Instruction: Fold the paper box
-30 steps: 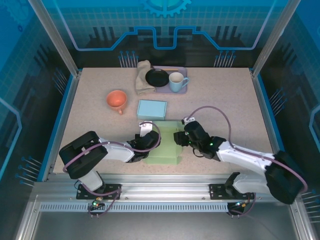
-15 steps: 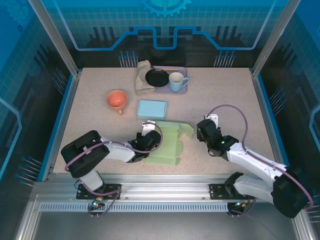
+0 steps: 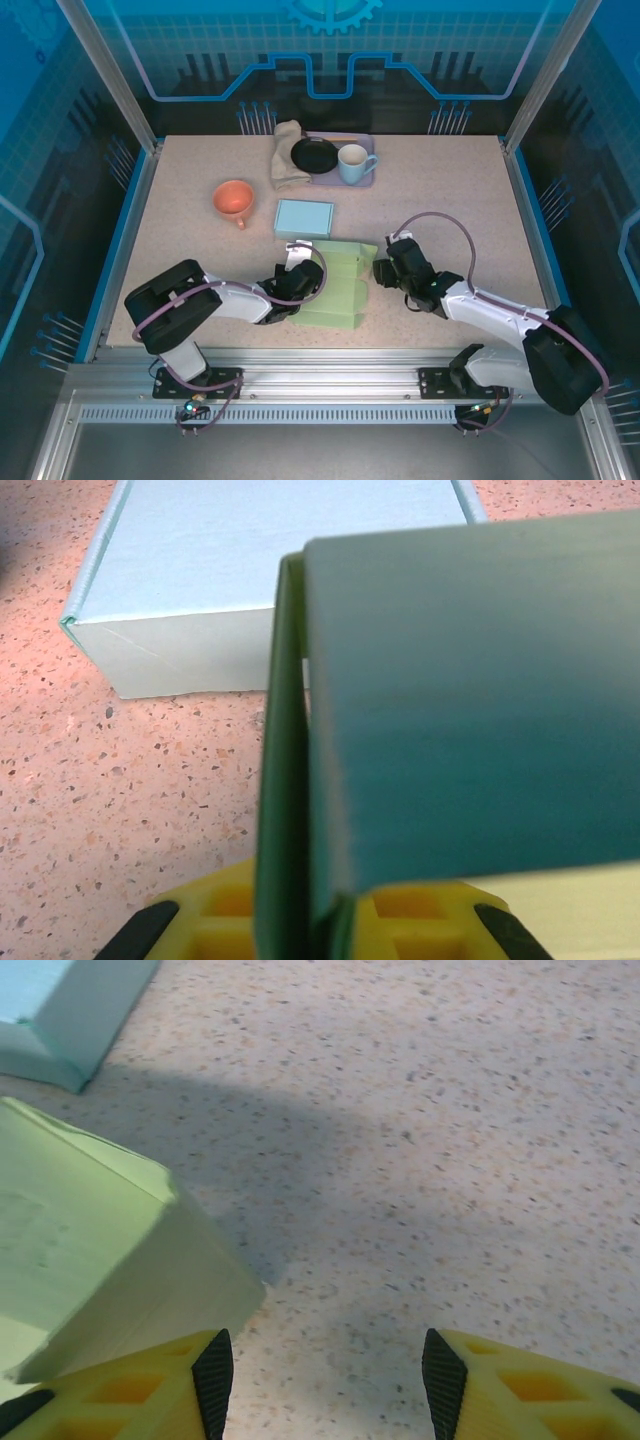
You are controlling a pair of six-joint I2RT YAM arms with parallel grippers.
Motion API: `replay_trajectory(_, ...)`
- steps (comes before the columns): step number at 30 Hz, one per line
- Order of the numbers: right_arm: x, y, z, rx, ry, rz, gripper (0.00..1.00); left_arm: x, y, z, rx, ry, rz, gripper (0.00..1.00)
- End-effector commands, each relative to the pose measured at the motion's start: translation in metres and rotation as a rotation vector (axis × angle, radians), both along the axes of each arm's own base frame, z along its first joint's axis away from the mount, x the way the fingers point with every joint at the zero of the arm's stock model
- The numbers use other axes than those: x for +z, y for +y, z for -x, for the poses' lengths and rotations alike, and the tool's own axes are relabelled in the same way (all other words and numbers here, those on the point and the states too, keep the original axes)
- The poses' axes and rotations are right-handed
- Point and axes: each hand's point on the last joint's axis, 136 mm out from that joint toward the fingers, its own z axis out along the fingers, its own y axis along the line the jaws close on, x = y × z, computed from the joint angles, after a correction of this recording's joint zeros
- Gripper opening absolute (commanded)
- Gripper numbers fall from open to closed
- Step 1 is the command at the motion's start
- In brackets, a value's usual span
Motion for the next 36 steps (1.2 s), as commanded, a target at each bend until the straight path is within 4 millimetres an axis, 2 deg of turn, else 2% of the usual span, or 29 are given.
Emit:
replay_trajectory(1,0.008,0.02,-0.003,0.084,-0.041,-0.039,0.55,0.001,-0.01,-0.002,-0.035,0.0,-0.002,0.14)
replay_trajectory(11,0.006,0.034,-0.001,0.139,-0.044,-0.049,0.54,0.002,-0.01,-0.002,-0.036,0.0,0.004,0.14)
replay_trajectory(20,0.001,0.054,0.005,0.217,-0.043,-0.051,0.53,0.003,-0.011,-0.003,-0.027,0.002,0.008,0.14)
replay_trajectory(28,0.0,0.074,0.011,0.299,-0.041,-0.089,0.46,0.003,-0.011,-0.004,-0.021,0.007,0.006,0.14)
replay_trajectory(36,0.0,0.072,0.008,0.282,-0.059,-0.07,0.38,0.004,-0.013,-0.004,-0.026,0.008,0.014,0.14)
